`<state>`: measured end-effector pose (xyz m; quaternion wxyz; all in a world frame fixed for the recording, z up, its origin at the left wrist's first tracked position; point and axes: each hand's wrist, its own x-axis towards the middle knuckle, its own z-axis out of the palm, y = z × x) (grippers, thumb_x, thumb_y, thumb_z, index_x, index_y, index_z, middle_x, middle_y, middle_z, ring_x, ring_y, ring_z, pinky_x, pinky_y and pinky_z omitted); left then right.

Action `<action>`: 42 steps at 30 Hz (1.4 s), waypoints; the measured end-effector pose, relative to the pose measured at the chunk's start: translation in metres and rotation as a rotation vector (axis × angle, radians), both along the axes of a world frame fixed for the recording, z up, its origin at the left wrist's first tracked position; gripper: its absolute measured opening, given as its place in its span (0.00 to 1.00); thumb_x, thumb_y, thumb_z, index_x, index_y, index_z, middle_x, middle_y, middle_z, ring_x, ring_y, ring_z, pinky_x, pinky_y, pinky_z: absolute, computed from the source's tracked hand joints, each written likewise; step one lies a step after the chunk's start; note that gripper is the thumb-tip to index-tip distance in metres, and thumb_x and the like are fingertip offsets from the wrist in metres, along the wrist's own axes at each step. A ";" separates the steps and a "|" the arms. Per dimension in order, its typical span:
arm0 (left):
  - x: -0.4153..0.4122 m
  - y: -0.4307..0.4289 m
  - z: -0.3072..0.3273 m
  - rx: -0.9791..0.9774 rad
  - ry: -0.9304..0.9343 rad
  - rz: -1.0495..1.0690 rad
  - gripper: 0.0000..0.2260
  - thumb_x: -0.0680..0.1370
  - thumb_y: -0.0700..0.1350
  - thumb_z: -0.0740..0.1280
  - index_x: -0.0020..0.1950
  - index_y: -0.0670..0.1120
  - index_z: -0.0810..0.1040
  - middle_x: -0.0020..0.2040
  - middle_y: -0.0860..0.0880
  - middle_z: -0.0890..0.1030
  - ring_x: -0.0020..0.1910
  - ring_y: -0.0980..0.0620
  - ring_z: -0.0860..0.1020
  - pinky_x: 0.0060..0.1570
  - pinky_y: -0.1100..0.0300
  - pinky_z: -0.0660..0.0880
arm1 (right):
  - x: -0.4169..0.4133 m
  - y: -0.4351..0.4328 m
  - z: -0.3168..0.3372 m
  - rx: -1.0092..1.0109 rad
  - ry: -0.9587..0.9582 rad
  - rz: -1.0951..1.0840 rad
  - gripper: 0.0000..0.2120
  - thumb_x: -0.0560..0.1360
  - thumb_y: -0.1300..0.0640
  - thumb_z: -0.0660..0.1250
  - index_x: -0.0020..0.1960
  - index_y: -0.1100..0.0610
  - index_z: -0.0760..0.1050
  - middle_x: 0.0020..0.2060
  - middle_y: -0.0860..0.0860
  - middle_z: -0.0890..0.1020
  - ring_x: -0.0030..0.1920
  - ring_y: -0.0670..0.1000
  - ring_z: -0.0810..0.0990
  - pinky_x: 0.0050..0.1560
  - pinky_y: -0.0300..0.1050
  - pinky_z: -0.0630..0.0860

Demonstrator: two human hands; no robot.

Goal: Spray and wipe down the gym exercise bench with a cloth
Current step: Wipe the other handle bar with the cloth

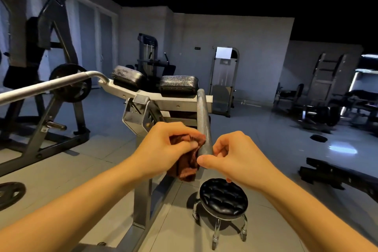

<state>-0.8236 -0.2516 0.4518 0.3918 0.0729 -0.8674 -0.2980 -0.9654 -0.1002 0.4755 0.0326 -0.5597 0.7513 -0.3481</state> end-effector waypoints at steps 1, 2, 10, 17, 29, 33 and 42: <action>0.002 0.003 0.000 -0.014 0.007 0.017 0.10 0.79 0.40 0.72 0.57 0.52 0.87 0.50 0.56 0.85 0.53 0.55 0.83 0.55 0.64 0.77 | 0.001 -0.001 0.000 -0.010 -0.001 -0.004 0.21 0.70 0.45 0.77 0.40 0.65 0.78 0.28 0.58 0.78 0.27 0.49 0.74 0.34 0.57 0.77; -0.002 0.002 0.002 -0.022 0.027 0.041 0.09 0.79 0.41 0.72 0.56 0.52 0.87 0.49 0.57 0.85 0.53 0.56 0.83 0.56 0.64 0.77 | 0.001 -0.002 0.000 -0.018 0.008 -0.002 0.22 0.70 0.46 0.76 0.40 0.65 0.77 0.28 0.57 0.77 0.27 0.49 0.73 0.33 0.55 0.75; -0.113 -0.094 0.058 -0.040 0.059 0.366 0.07 0.80 0.44 0.71 0.54 0.50 0.88 0.48 0.53 0.86 0.49 0.56 0.80 0.56 0.59 0.77 | -0.001 -0.004 -0.011 -0.072 0.081 0.003 0.21 0.72 0.43 0.73 0.42 0.63 0.77 0.28 0.51 0.72 0.27 0.45 0.67 0.31 0.41 0.68; -0.101 -0.088 0.046 0.036 0.072 0.290 0.08 0.80 0.43 0.71 0.56 0.50 0.87 0.52 0.53 0.86 0.53 0.55 0.81 0.61 0.52 0.79 | -0.002 -0.005 -0.013 -0.064 0.053 -0.003 0.23 0.70 0.41 0.73 0.43 0.62 0.77 0.29 0.52 0.72 0.29 0.46 0.68 0.33 0.46 0.70; -0.027 -0.019 0.023 -0.097 0.042 0.168 0.08 0.79 0.42 0.71 0.56 0.51 0.87 0.49 0.58 0.85 0.51 0.59 0.82 0.55 0.62 0.78 | 0.012 -0.003 -0.014 -0.132 0.181 -0.027 0.19 0.72 0.36 0.72 0.36 0.48 0.70 0.27 0.46 0.72 0.28 0.45 0.70 0.28 0.37 0.66; -0.093 -0.080 0.054 -0.091 0.029 0.332 0.05 0.80 0.44 0.72 0.52 0.50 0.88 0.44 0.54 0.86 0.46 0.57 0.82 0.55 0.55 0.80 | 0.011 -0.005 -0.018 -0.131 0.173 -0.043 0.20 0.71 0.35 0.71 0.37 0.48 0.67 0.28 0.46 0.71 0.28 0.45 0.69 0.28 0.37 0.66; -0.109 -0.094 0.054 -0.033 0.063 0.347 0.07 0.80 0.42 0.71 0.55 0.50 0.88 0.51 0.52 0.86 0.51 0.57 0.81 0.59 0.56 0.79 | 0.010 -0.005 -0.019 -0.105 0.137 -0.057 0.19 0.72 0.35 0.71 0.39 0.46 0.67 0.30 0.45 0.71 0.29 0.44 0.69 0.28 0.36 0.66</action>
